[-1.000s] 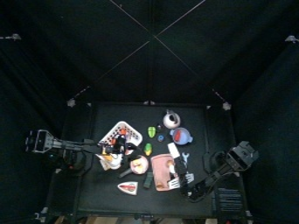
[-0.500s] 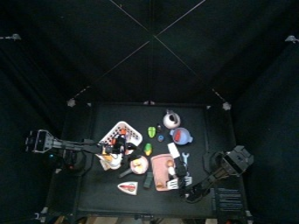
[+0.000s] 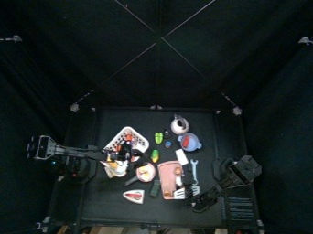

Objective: Drop egg on plate

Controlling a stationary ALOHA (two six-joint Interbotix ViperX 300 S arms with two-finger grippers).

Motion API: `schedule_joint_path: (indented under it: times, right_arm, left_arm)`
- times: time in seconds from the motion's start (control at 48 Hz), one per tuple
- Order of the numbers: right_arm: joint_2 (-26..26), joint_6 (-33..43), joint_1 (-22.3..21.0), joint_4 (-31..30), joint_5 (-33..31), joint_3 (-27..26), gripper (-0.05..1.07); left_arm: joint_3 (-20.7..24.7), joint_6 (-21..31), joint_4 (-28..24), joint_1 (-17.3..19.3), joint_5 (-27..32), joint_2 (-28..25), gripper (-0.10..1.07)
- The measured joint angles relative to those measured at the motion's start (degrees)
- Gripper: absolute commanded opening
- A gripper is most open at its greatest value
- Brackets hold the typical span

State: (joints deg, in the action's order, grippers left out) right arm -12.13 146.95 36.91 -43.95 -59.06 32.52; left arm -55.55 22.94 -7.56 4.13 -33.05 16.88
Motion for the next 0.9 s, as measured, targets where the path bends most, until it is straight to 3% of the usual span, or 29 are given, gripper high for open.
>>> schedule_joint_path:
  times: [0.604,0.896]
  right_arm:
    - [0.1,-0.7,-0.2,0.6,-0.3,0.0,0.94]
    - [2.8,-1.0,0.0,1.0,-3.7,0.3,0.94]
  left_arm:
    - [-0.2,0.0,0.0,0.0,0.0,0.0,0.87]
    - [-0.3,0.0,0.0,0.0,0.0,0.0,0.87]
